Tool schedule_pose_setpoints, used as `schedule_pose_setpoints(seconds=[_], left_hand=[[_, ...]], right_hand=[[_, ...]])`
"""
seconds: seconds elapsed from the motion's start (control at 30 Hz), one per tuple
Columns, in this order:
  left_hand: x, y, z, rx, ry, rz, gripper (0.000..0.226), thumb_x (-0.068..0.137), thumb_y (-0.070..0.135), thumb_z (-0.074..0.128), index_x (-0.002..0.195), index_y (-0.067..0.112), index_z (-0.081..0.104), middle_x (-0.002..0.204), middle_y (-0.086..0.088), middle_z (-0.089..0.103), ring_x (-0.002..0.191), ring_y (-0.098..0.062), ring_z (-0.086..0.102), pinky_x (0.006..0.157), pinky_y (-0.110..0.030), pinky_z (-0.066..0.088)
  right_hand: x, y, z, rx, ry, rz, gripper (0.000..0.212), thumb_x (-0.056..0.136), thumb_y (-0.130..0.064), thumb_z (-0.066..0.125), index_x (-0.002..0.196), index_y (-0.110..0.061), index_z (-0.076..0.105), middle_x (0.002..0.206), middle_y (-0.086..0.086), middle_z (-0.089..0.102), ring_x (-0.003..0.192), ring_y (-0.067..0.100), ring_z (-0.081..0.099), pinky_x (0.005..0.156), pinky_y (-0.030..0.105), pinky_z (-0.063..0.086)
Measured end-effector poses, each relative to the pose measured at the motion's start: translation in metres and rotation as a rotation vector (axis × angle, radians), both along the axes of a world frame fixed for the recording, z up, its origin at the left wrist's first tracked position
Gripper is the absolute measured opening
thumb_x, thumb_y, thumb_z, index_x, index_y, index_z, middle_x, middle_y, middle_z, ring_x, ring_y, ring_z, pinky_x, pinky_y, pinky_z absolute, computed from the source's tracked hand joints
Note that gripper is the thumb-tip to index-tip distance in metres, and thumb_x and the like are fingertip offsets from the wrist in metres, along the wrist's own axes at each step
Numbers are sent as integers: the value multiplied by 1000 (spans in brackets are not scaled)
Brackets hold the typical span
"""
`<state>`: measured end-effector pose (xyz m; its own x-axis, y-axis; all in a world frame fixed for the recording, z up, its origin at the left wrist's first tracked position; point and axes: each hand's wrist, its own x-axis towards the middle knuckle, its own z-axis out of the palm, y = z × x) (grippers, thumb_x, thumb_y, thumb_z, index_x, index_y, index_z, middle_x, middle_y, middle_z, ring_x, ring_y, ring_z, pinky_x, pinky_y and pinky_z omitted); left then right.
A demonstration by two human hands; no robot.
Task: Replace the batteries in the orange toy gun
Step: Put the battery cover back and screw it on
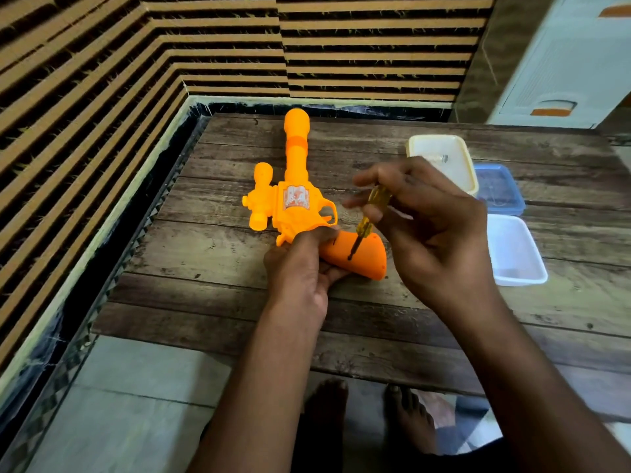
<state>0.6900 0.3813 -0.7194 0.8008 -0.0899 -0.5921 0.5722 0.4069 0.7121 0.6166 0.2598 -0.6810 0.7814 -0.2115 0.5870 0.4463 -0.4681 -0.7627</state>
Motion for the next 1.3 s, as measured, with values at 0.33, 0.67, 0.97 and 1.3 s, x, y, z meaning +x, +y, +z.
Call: schedule_pose_setpoints(seconds=[0.33,0.67,0.97,1.3], left_hand=[[1,1,-1,-8,-5,-9,42,78,-2,72,120,5,69,110,-18,75,102,-34,72,60,-46,62],[-3,0,5,-17,-9,19,44,79,-7,70,122,2,68,118,-25,72,108,-39,70,58,-46,61],[-2,0,5,-4,1,1,41,79,-5,72,120,2,68,119,-25,71,108,-39,70,58,-45,62],[-1,0,4,-9,17,8,44,79,-3,73,123,3,67,120,-24,71,109,-38,70,58,-47,63]], right_hand=[[1,-3,-1,-206,-58,-156,17,92,-2,78,109,-3,78,92,10,71,80,27,71,65,45,58],[1,-2,-2,-104,-41,0,22,92,13,69,111,3,75,105,10,74,98,21,74,79,42,59],[4,2,-4,-179,-72,-148,17,95,-7,74,111,-2,75,94,5,62,84,20,64,71,33,52],[4,-1,-6,-74,-35,-77,28,94,0,75,120,-9,75,96,10,69,88,26,73,70,46,62]])
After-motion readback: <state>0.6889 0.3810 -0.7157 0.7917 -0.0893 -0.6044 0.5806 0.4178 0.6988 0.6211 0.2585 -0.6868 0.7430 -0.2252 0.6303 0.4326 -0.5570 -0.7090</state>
